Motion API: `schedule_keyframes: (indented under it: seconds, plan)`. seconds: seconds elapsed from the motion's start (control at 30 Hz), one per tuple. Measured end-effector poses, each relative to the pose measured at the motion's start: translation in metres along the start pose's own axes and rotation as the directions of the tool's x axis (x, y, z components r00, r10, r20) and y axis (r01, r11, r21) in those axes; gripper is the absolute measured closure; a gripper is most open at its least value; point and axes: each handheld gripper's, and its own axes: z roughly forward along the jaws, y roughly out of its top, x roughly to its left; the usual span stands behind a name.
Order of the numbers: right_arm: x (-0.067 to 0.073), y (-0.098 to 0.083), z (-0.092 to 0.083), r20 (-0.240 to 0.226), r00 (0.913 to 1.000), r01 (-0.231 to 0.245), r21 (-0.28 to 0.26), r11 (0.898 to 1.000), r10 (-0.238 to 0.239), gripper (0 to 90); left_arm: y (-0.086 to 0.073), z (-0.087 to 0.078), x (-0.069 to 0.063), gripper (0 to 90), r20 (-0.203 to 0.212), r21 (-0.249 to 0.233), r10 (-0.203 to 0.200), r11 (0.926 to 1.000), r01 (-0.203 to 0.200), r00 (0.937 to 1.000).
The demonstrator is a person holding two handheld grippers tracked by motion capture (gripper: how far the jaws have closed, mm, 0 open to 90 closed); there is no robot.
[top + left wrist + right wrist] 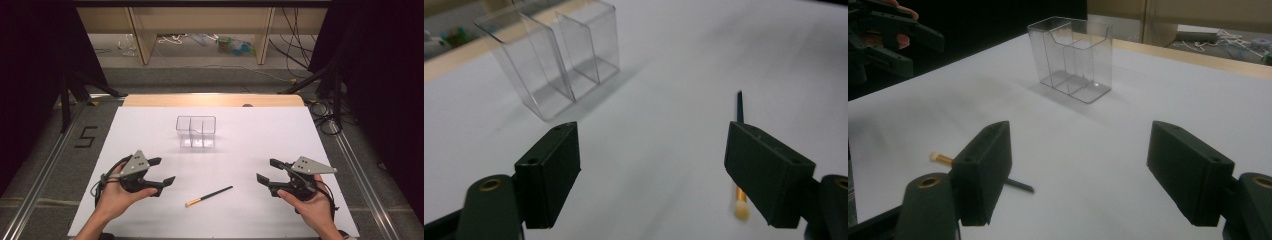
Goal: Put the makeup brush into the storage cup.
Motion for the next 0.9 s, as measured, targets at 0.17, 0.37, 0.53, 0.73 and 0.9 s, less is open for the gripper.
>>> schedule_keyframes:
  seconds: [0.17,0.37,0.53,0.73,0.9]
  plan:
    - [-0.001,0.0,0.001,-0.02,0.9997,-0.012,0.005,1.0,0.013,27.8,0.017,0.014,-0.005,28.1,0.035,0.118,0.064,0.9907,-0.068,0.9973]
    - [-0.001,0.0,0.003,-0.025,0.9997,-0.007,0.006,1.0,0.008,28.6,0.035,0.033,-0.015,32.8,0.09,0.259,0.125,0.9551,-0.145,0.988]
    - [0.0,0.0,0.003,-0.026,0.9996,-0.01,0.027,1.0,0.011,29.0,0.043,0.053,-0.025,35.5,0.128,0.33,0.172,0.9211,-0.206,0.9766]
    - [-0.001,-0.001,0.005,-0.019,0.9998,0.001,0.022,1.0,0.0,29.1,0.048,0.075,-0.037,39.2,0.165,0.397,0.181,0.8875,-0.234,0.9694]
    - [0.0,-0.001,0.004,-0.028,0.9993,-0.025,0.039,0.999,0.026,29.2,0.053,0.088,-0.043,42.1,0.18,0.425,0.184,0.8714,-0.246,0.9661]
